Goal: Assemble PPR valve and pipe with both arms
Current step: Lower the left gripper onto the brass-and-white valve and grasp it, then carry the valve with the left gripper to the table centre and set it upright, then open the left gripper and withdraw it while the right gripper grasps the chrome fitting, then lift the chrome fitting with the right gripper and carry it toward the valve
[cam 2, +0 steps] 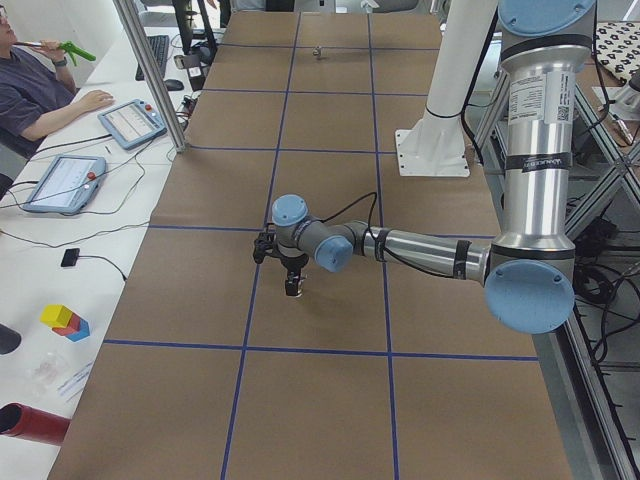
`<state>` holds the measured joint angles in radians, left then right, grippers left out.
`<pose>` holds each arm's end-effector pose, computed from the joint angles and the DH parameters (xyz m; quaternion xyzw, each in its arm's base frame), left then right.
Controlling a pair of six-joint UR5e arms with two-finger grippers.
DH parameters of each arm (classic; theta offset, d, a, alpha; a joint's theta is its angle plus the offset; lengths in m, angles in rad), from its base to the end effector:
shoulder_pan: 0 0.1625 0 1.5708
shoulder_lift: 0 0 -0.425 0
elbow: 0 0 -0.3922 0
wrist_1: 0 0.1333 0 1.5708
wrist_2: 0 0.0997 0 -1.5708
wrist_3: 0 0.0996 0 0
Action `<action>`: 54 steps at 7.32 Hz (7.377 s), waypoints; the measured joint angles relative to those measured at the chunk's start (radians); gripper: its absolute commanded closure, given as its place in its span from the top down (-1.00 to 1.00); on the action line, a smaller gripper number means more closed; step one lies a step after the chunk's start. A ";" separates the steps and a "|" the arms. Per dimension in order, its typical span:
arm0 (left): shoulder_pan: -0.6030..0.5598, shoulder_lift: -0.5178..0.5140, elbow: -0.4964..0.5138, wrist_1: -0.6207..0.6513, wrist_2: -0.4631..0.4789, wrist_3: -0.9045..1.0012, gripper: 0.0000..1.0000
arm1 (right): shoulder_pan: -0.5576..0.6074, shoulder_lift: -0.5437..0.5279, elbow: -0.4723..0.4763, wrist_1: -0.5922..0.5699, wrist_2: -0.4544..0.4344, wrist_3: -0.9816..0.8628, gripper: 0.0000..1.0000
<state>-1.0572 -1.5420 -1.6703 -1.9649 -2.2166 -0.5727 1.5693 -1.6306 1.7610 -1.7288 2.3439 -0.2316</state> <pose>0.1836 -0.4748 0.5860 0.0274 0.3772 0.0458 0.9246 0.0631 -0.4613 0.6098 0.0306 -0.3759 -0.1025 0.9204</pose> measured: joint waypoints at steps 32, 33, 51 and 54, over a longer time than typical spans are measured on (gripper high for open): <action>0.432 -1.083 0.512 0.318 0.149 -0.544 1.00 | 0.000 0.004 0.023 -0.002 0.026 0.003 0.99; 0.431 -1.081 0.505 0.306 0.150 -0.546 1.00 | 0.000 0.007 0.023 -0.002 0.026 0.003 0.99; -0.037 -0.315 -0.257 0.585 0.009 0.223 1.00 | -0.381 0.036 -0.226 0.452 -0.030 0.344 0.88; -0.035 -0.316 -0.256 0.583 0.009 0.223 1.00 | -0.396 0.037 -0.246 0.451 -0.048 0.341 0.48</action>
<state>-1.0926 -1.8576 -1.9267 -1.3818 -2.2074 -0.3498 1.1738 -1.5936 1.5154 -1.2777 2.2960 0.1097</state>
